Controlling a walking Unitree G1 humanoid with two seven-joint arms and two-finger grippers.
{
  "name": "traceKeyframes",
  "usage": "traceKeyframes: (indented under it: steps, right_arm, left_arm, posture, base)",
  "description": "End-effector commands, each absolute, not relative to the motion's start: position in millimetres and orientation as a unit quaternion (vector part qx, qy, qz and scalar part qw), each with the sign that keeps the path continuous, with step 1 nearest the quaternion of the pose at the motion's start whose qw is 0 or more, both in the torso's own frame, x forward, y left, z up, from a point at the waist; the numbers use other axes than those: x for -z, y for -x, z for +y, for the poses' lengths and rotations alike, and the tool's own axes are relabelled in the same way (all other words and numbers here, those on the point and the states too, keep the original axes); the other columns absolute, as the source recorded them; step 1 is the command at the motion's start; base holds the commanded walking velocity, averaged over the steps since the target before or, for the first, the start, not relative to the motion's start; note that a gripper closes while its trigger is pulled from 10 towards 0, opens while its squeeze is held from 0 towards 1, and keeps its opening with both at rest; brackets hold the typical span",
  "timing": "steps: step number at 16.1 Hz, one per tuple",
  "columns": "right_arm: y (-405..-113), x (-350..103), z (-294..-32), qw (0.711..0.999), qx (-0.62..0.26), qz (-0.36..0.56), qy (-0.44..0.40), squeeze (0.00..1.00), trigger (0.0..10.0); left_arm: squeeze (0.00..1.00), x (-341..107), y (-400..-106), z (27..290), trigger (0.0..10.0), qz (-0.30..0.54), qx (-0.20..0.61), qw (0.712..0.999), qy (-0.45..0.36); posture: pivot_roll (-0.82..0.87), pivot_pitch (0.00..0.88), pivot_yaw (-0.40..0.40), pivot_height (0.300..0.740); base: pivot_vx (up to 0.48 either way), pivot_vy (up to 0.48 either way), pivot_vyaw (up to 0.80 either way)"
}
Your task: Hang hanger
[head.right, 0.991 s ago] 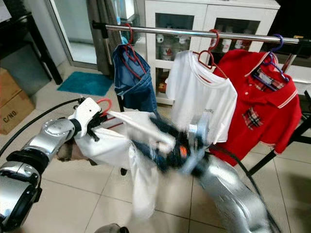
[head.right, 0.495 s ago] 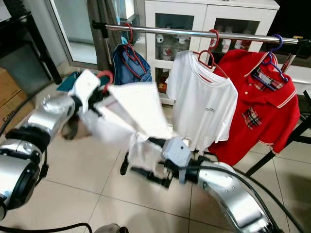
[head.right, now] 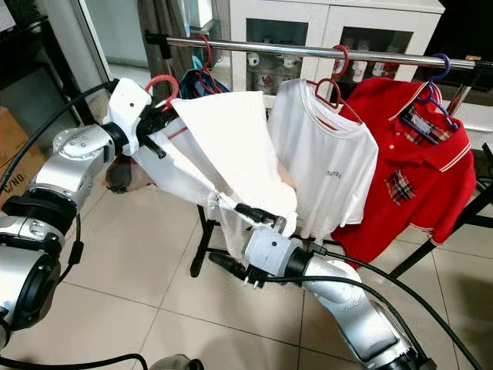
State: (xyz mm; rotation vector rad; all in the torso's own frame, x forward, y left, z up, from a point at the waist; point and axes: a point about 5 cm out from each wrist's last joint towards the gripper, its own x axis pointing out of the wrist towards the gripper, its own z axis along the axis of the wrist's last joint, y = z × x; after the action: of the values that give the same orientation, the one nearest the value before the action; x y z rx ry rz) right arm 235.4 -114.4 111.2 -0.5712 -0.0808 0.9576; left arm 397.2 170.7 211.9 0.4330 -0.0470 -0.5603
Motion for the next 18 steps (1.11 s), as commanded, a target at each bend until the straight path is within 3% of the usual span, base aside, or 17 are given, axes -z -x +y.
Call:
traceKeyframes:
  steps: [1, 6, 9, 12, 14, 15, 17, 18]
  right_arm:
    - [-230.4, -87.5, -130.8, 0.850, -0.435, 0.010, 0.296, 0.00, 10.0]
    - [-234.0, -88.8, -149.1, 0.845, -0.373, -0.059, 0.378, 0.00, 10.0]
    - [-238.4, -105.5, -157.0, 0.851, -0.314, -0.144, 0.396, 0.00, 10.0]
    - [-244.2, -139.0, -169.6, 0.893, -0.233, -0.220, 0.315, 0.00, 10.0]
    - [-252.1, -150.0, -178.7, 0.936, -0.190, -0.211, 0.210, 0.00, 10.0]
    - [-255.5, -152.8, -180.6, 0.948, -0.184, -0.199, 0.167, 0.05, 10.0]
    - [-260.8, -156.5, -177.7, 0.960, -0.198, -0.173, 0.095, 0.20, 10.0]
    - [-261.5, -157.2, -173.0, 0.962, -0.219, -0.153, 0.048, 1.00, 10.0]
  left_arm:
    - [0.00, -254.6, -399.8, 209.2, 0.0, -0.087, 0.161, 0.963, -0.199]
    - [0.00, -263.0, -398.3, 233.8, 0.0, -0.111, 0.061, 0.979, -0.160]
    - [0.00, -251.7, -397.3, 248.8, 0.0, -0.078, 0.016, 0.988, -0.133]
    - [0.00, -203.2, -389.6, 257.9, 0.0, 0.006, -0.006, 0.991, -0.137]
    - [0.00, -172.7, -382.1, 253.0, 0.0, 0.052, 0.020, 0.988, -0.147]
    - [0.00, -161.5, -378.4, 247.6, 0.0, 0.064, 0.039, 0.985, -0.153]
    - [0.00, -145.3, -371.1, 230.9, 0.0, 0.074, 0.091, 0.980, -0.163]
    - [0.00, -140.2, -366.7, 220.7, 0.0, 0.070, 0.117, 0.975, -0.174]
  posture:
    - [-0.08, 0.000, 0.061, 0.740]
    - [-0.08, 0.000, 0.059, 0.740]
    - [-0.08, 0.000, 0.056, 0.740]
    - [-0.08, 0.000, 0.055, 0.740]
    - [-0.09, 0.000, 0.059, 0.740]
    - [-0.10, 0.000, 0.063, 0.740]
    - [-0.11, 0.000, 0.067, 0.740]
    - [-0.11, 0.000, 0.069, 0.740]
  base:
    - [0.000, 0.000, 0.00]
    - [0.000, 0.000, 0.00]
    - [0.000, 0.000, 0.00]
    - [0.000, 0.000, 0.00]
    - [0.000, 0.000, 0.00]
    - [0.000, 0.000, 0.00]
    - [0.000, 0.000, 0.00]
    - [0.000, 0.000, 0.00]
